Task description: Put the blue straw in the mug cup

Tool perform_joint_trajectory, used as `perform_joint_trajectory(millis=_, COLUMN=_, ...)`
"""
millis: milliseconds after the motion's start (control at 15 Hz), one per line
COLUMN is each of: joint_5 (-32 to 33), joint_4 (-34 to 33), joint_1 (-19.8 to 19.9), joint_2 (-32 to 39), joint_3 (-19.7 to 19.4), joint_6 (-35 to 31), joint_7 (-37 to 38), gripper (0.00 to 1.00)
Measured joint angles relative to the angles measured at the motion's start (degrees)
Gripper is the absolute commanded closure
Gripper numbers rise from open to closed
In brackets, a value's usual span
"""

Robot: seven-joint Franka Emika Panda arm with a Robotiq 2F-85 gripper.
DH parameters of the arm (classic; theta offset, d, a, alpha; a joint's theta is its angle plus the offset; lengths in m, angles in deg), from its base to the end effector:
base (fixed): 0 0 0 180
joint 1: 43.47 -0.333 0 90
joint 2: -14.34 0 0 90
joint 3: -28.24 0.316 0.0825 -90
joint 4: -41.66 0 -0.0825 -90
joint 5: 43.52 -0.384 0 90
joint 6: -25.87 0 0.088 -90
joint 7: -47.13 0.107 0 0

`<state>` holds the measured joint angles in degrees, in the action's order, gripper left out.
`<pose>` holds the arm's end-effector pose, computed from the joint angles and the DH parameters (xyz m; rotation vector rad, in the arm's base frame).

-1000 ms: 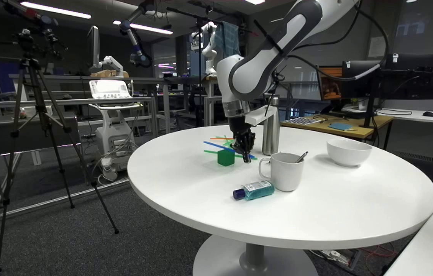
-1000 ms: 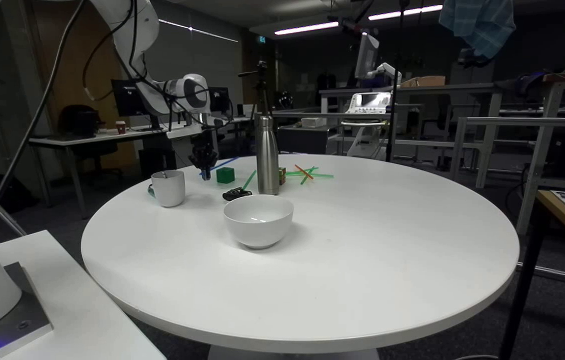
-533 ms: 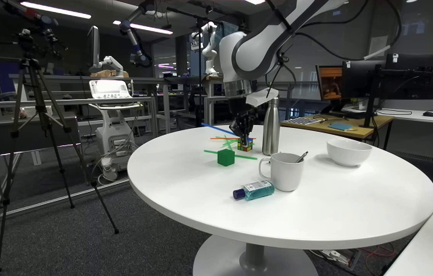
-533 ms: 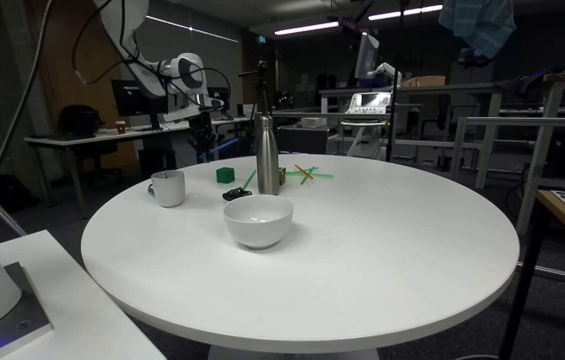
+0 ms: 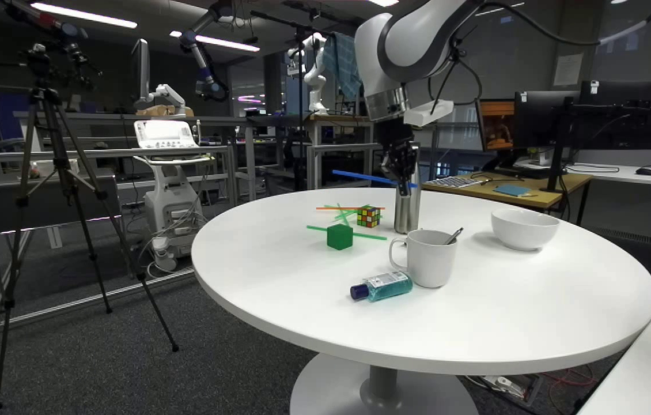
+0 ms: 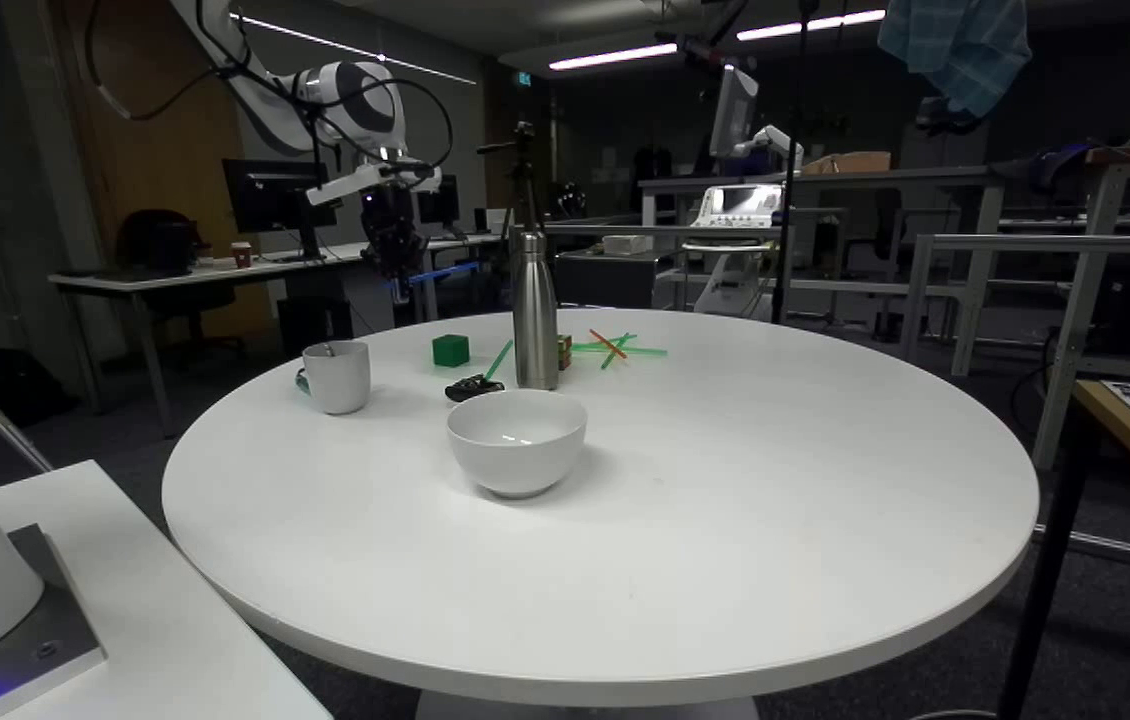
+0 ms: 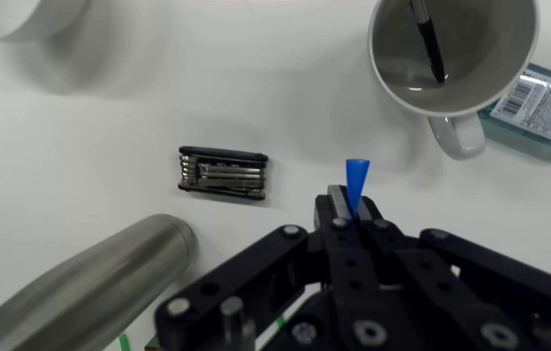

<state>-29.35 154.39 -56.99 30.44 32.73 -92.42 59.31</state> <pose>0.5614 0.1675 0.3174 2.8901 0.3459 -0.1852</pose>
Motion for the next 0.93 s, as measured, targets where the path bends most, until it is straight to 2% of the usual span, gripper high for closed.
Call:
perform_joint_trajectory(millis=467, joint_5=0.0, joint_4=6.9, joint_1=1.8, joint_2=-9.2, joint_3=0.0, joint_6=9.1, joint_7=-0.2, gripper=1.0)
perform_joint_trajectory(millis=933, joint_5=0.0, joint_4=10.6, joint_1=2.4, joint_2=-15.4, joint_3=0.5, joint_6=16.7, joint_7=-0.6, gripper=1.0)
